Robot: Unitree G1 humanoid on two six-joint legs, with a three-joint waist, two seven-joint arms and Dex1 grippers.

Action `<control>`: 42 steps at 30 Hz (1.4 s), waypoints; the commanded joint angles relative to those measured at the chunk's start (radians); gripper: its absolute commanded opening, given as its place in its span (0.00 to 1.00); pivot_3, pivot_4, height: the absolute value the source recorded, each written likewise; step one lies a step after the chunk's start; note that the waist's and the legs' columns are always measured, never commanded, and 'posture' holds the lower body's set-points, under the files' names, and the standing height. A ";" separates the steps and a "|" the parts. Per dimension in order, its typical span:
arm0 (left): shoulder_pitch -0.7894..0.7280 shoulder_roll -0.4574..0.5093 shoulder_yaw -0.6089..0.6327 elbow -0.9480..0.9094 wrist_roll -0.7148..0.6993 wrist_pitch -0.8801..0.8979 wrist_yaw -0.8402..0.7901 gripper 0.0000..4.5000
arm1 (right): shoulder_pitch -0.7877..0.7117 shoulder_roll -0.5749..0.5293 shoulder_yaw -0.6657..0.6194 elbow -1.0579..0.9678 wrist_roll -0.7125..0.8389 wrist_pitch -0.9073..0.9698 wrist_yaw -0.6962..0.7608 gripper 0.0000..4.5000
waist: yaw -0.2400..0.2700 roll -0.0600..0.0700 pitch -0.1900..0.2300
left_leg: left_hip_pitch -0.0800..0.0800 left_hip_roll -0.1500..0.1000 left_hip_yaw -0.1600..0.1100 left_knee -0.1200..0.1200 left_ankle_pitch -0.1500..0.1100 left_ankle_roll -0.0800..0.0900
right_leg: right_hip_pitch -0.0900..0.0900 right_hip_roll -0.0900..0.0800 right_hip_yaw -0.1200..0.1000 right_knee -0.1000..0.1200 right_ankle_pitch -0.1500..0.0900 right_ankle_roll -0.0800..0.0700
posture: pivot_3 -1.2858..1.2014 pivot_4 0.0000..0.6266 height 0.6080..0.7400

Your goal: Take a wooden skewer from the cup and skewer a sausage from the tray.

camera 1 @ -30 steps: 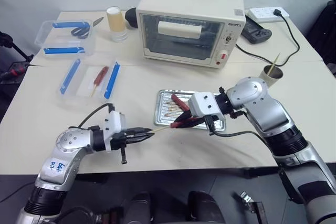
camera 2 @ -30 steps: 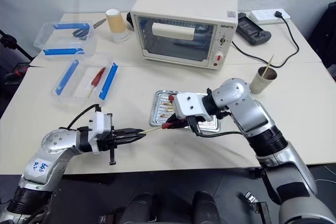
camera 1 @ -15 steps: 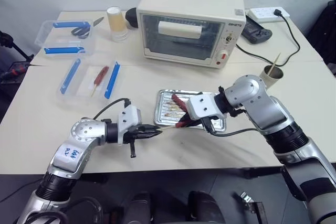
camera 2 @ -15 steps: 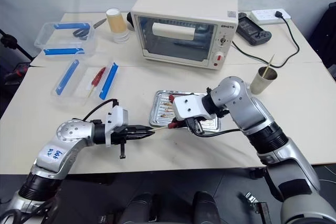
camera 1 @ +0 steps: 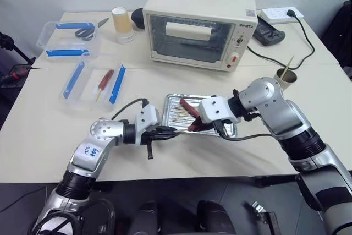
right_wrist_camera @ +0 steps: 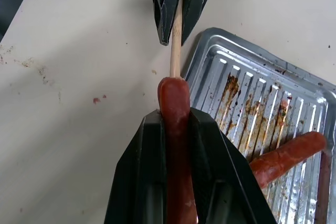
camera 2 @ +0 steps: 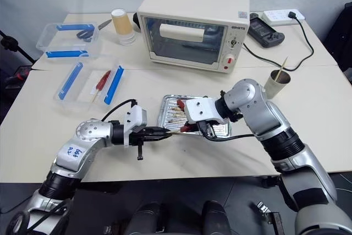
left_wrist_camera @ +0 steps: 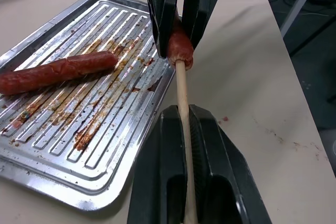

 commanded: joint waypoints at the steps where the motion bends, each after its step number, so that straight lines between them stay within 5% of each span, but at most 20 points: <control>1: -0.048 -0.066 -0.081 -0.047 -0.022 -0.028 -0.033 0.00 | -0.028 0.047 -0.001 -0.066 0.045 -0.031 -0.004 0.11 | 0.000 0.000 0.000 | 0.000 0.000 0.000 0.000 0.000 0.000 | 0.000 0.000 0.000 0.000 0.000 0.000 | 0.52 0.24 1.00; 13: -0.056 -0.080 -0.061 -0.041 -0.012 -0.030 -0.053 0.00 | -0.009 0.038 -0.029 -0.084 0.058 0.065 0.010 0.11 | 0.001 0.000 0.000 | 0.000 0.000 0.000 0.000 0.000 0.000 | 0.000 0.000 0.000 0.000 0.000 0.000 | 0.52 0.24 1.00; 27: 0.169 0.118 0.249 -0.090 -0.147 -0.112 -0.096 0.00 | 0.133 -0.210 -0.247 -0.073 0.224 0.059 0.065 0.99 | 0.000 0.000 0.000 | 0.000 0.000 0.000 0.000 0.000 0.000 | 0.000 0.000 0.000 0.000 0.000 0.000 | 0.52 0.24 1.00; 35: 0.311 0.019 0.564 -0.133 -0.284 -0.104 0.180 0.00 | 0.370 -0.116 -0.562 -0.113 0.496 -0.002 -0.061 0.99 | 0.007 -0.001 0.000 | 0.001 0.000 -0.003 0.001 0.000 0.000 | 0.002 -0.001 -0.001 0.000 0.000 0.000 | 0.52 0.24 1.00; 42: 0.217 -0.085 0.692 -0.166 -0.284 0.014 0.615 0.00 | 0.488 0.015 -0.763 -0.283 0.701 0.056 -0.332 0.99 | 0.023 -0.003 0.000 | 0.001 0.000 -0.007 0.001 0.000 0.000 | 0.002 -0.001 0.000 0.001 0.000 0.000 | 0.52 0.24 1.00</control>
